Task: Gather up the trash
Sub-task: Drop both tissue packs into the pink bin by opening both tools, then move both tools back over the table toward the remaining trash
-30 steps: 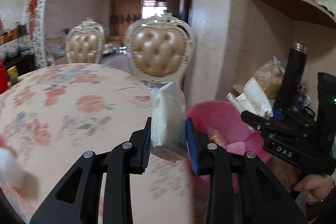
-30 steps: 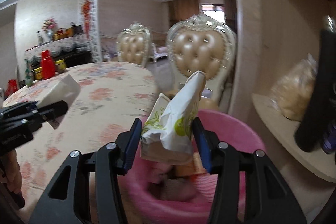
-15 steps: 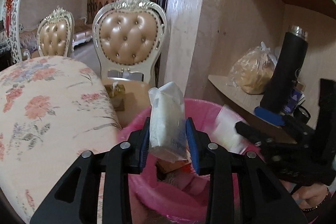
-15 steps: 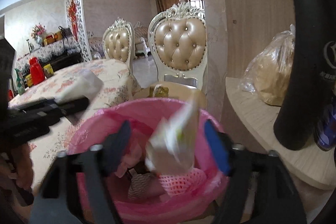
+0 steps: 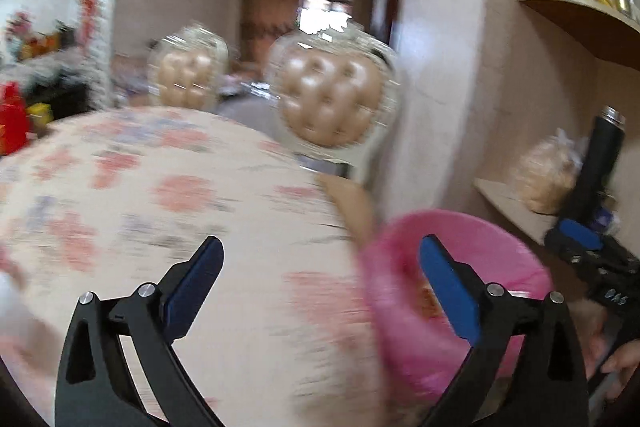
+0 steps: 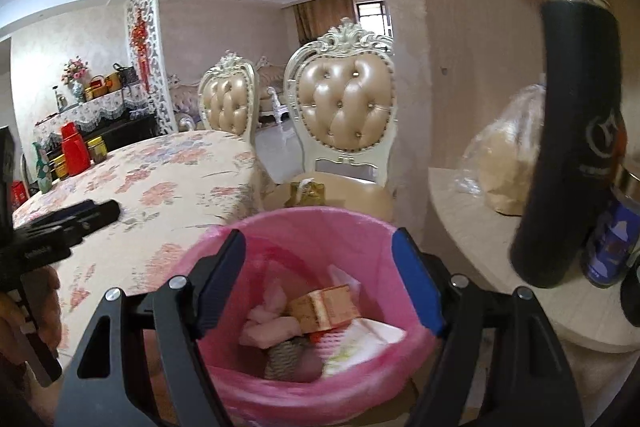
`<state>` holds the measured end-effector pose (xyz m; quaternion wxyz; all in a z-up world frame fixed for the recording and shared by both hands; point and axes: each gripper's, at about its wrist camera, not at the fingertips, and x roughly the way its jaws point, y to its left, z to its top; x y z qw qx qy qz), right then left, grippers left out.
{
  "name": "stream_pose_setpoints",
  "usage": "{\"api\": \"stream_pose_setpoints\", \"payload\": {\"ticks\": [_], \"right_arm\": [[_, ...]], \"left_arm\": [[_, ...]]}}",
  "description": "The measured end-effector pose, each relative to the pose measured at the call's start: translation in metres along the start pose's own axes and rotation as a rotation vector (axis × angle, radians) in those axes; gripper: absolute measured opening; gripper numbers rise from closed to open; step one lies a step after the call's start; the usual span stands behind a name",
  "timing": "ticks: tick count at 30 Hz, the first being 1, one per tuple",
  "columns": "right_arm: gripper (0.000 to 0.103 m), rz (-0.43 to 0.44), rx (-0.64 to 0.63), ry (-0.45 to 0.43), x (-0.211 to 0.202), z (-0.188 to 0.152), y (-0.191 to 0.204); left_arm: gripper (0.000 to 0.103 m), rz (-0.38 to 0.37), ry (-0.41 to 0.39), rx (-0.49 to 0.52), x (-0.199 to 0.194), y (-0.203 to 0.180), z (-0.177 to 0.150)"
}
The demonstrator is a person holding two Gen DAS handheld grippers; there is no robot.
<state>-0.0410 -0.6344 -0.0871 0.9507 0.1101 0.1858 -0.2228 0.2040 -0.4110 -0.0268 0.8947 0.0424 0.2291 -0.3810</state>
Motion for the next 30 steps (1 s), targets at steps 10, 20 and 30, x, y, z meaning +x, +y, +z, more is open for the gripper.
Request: {"api": "stream_pose_setpoints", "payload": {"ticks": [10, 20, 30], "right_arm": [[0.087, 0.219, -0.127, 0.054, 0.024, -0.001, 0.134], [0.087, 0.476, -0.268, 0.12, 0.032, -0.021, 0.289], [0.087, 0.593, -0.329, 0.188, 0.048, -0.024, 0.377]], "left_arm": [[0.094, 0.319, -0.054, -0.018, -0.092, 0.118, -0.014], [0.094, 0.6, -0.086, -0.17, -0.176, 0.257, -0.027], [0.094, 0.693, 0.038, -0.353, -0.194, 0.362, -0.053]]}}
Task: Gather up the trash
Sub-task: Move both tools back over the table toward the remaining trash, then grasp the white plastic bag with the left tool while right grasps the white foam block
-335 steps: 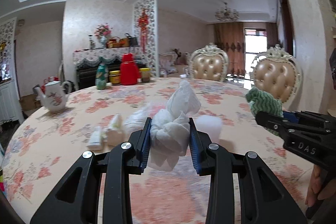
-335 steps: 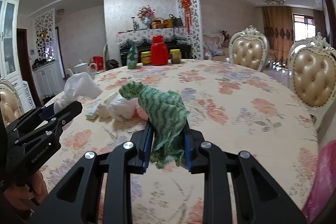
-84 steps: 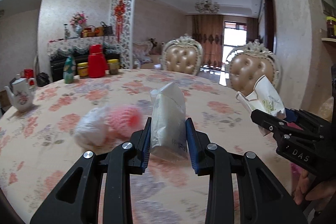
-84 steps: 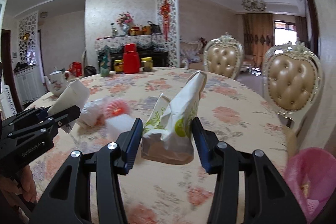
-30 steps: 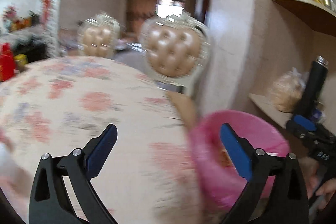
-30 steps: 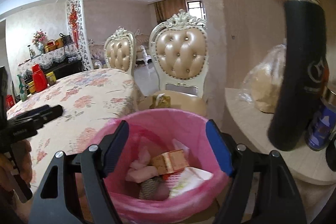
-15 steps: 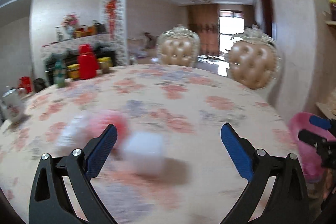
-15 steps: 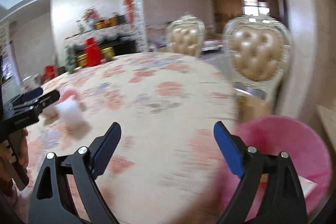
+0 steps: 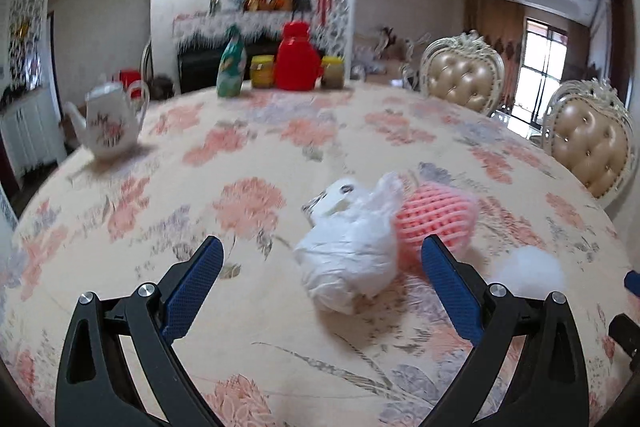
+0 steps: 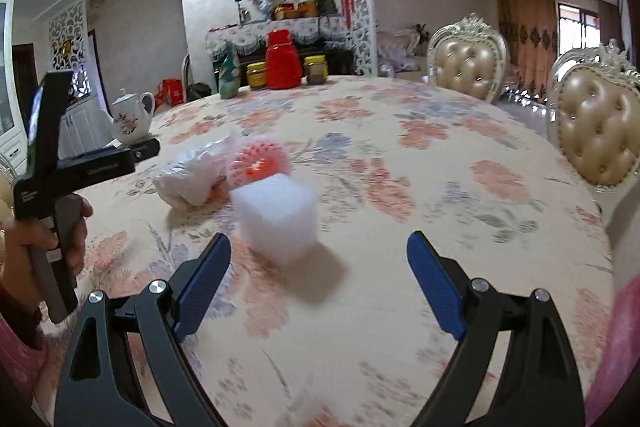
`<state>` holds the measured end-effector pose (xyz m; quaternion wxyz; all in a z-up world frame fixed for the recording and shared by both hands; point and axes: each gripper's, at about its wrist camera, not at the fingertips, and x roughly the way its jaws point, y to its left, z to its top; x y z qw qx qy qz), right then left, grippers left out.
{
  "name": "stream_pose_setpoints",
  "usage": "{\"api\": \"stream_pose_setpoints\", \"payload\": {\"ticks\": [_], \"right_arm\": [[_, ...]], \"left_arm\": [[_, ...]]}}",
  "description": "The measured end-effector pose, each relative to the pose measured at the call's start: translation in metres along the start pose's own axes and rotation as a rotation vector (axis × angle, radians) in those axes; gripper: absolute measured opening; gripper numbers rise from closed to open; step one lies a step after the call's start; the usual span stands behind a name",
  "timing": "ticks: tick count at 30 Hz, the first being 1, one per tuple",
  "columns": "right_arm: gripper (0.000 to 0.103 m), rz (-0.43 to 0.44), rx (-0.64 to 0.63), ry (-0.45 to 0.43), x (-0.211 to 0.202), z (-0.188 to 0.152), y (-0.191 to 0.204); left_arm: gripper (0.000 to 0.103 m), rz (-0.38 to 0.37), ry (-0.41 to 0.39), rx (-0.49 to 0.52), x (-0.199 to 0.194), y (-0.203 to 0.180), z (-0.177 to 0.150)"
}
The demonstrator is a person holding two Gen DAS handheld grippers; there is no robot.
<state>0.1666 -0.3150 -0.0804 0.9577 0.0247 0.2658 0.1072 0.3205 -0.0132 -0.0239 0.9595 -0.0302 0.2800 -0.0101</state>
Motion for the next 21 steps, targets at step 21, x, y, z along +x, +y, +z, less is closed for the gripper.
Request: {"api": "stream_pose_setpoints", "payload": {"ticks": [21], "right_arm": [[0.087, 0.025, -0.108, 0.221, 0.102, 0.019, 0.019]], "left_arm": [[0.07, -0.091, 0.202, -0.02, 0.08, -0.014, -0.009]]}}
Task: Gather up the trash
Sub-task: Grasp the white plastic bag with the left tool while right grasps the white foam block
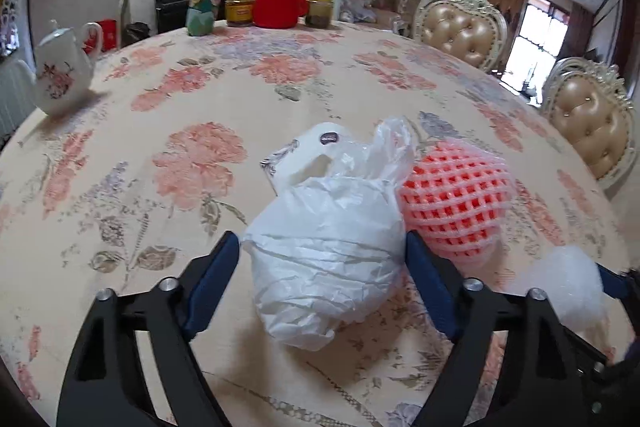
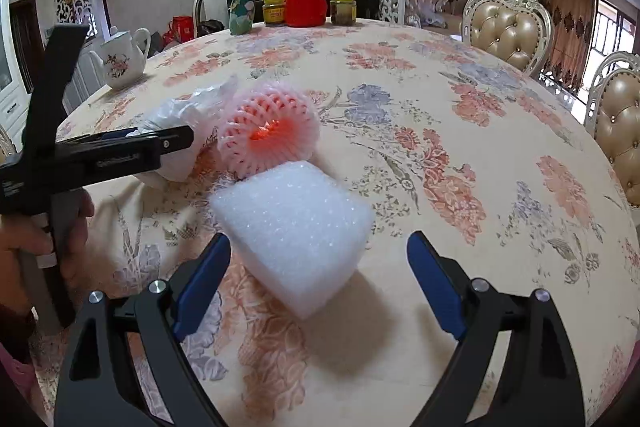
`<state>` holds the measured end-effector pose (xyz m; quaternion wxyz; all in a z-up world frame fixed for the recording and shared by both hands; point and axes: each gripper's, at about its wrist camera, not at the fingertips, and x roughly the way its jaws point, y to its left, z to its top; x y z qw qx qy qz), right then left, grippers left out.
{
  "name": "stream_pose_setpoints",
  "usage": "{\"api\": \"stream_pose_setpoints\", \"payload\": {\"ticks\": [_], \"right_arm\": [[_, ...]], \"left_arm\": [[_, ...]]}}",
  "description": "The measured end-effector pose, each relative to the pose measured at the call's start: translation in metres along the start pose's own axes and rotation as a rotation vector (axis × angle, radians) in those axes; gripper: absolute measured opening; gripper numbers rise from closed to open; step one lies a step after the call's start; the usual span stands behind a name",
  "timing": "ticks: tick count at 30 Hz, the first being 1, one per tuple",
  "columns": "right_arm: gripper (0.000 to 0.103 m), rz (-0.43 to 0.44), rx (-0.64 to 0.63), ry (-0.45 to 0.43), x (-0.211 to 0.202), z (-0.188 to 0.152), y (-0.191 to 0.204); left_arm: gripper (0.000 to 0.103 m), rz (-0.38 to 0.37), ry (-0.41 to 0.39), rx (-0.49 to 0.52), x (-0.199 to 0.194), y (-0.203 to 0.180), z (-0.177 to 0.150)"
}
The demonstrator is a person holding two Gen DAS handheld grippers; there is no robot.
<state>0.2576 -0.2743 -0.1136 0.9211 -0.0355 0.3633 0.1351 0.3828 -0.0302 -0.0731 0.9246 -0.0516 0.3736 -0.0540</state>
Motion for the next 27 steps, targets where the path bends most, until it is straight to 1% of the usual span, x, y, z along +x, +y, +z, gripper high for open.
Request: {"api": "stream_pose_setpoints", "payload": {"ticks": [3, 4, 5, 6, 7, 10, 14, 18, 21, 24, 27], "right_arm": [[0.086, 0.009, -0.015, 0.014, 0.006, 0.002, 0.004], [0.081, 0.011, -0.02, 0.012, 0.006, 0.003, 0.005], [0.071, 0.017, -0.029, 0.011, 0.006, 0.003, 0.007], [0.071, 0.017, -0.039, 0.008, 0.005, 0.003, 0.009], [0.069, -0.005, -0.054, -0.001, 0.004, 0.003, 0.012], [0.067, -0.023, -0.087, -0.033, -0.002, 0.002, 0.019], [0.066, -0.046, -0.08, -0.061, -0.006, 0.003, 0.017], [0.066, -0.064, -0.035, -0.072, -0.008, 0.004, 0.008], [0.066, -0.077, -0.003, -0.103, -0.015, 0.003, 0.002], [0.066, -0.084, 0.036, -0.143, -0.022, 0.0, -0.005], [0.066, -0.091, 0.073, -0.172, -0.028, -0.002, -0.012]], "left_arm": [[0.059, -0.031, 0.009, 0.011, 0.001, -0.002, -0.001], [0.054, -0.036, 0.003, 0.013, 0.0, -0.002, -0.001], [0.051, -0.037, -0.004, 0.015, -0.001, -0.002, -0.001], [0.048, -0.028, -0.017, 0.022, -0.004, -0.002, -0.001], [0.046, -0.015, -0.031, 0.027, -0.007, -0.003, -0.002], [0.042, 0.012, -0.09, 0.026, -0.019, -0.002, -0.002], [0.041, 0.019, -0.144, 0.018, -0.03, 0.001, 0.0], [0.041, 0.034, -0.231, 0.023, -0.045, 0.0, 0.001], [0.041, 0.036, -0.281, 0.039, -0.055, -0.003, 0.0], [0.041, 0.046, -0.312, 0.059, -0.061, -0.009, -0.001], [0.042, 0.05, -0.328, 0.069, -0.064, -0.011, -0.004]]}}
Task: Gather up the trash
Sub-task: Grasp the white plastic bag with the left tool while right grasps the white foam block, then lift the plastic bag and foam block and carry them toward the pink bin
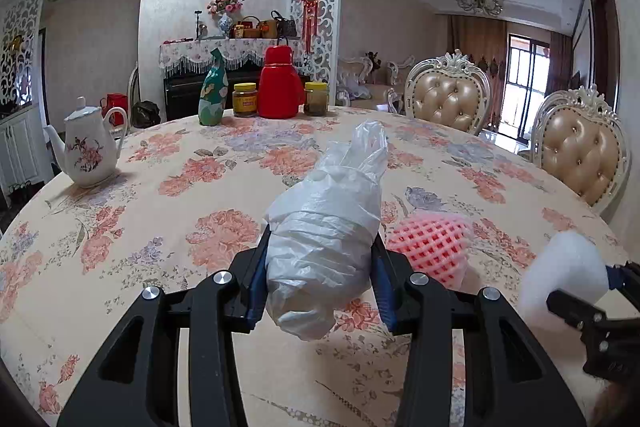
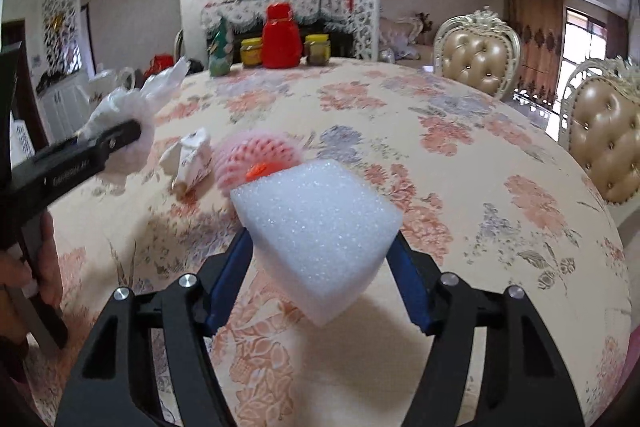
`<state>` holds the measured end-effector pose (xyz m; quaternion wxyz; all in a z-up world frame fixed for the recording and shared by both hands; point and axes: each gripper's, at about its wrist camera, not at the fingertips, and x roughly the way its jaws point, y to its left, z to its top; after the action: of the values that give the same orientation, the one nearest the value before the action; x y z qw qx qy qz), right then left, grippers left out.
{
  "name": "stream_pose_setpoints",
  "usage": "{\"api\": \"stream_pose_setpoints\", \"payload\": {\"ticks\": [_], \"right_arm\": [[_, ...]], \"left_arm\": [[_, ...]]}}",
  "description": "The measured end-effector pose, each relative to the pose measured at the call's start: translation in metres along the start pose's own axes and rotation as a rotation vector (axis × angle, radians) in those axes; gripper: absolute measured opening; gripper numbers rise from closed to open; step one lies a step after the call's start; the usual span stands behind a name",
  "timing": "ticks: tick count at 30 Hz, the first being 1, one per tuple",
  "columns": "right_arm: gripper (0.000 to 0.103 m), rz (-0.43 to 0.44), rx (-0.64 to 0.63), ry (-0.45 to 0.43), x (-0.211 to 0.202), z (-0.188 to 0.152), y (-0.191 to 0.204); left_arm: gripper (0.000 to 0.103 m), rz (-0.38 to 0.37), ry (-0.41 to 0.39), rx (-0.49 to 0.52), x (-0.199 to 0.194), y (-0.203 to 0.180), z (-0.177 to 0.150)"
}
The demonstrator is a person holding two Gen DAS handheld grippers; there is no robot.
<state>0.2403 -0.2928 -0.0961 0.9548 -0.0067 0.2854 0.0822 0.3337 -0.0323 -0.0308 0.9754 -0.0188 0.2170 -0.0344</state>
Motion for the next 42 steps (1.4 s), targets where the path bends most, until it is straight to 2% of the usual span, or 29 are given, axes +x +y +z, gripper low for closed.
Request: {"api": "stream_pose_setpoints", "payload": {"ticks": [5, 13, 20, 26, 33, 42], "right_arm": [[0.066, -0.021, 0.018, -0.023, -0.004, 0.0, -0.004], [0.066, -0.027, 0.024, -0.016, -0.004, 0.0, -0.004], [0.067, 0.005, 0.134, -0.028, -0.016, -0.004, -0.018], [0.067, 0.017, 0.124, -0.057, -0.043, -0.006, -0.011], [0.067, 0.015, 0.088, -0.084, -0.077, -0.017, -0.008], [0.067, -0.021, 0.098, -0.132, -0.113, -0.035, -0.033]], "left_arm": [[0.042, 0.012, -0.034, 0.011, -0.007, -0.003, -0.001], [0.042, 0.035, -0.045, 0.016, -0.015, -0.005, 0.0], [0.042, 0.051, -0.055, 0.041, -0.044, -0.012, -0.005], [0.042, 0.056, -0.056, 0.057, -0.073, -0.018, -0.013], [0.042, 0.008, -0.057, 0.098, -0.103, -0.043, -0.029], [0.042, -0.077, -0.044, 0.131, -0.124, -0.079, -0.048]]}}
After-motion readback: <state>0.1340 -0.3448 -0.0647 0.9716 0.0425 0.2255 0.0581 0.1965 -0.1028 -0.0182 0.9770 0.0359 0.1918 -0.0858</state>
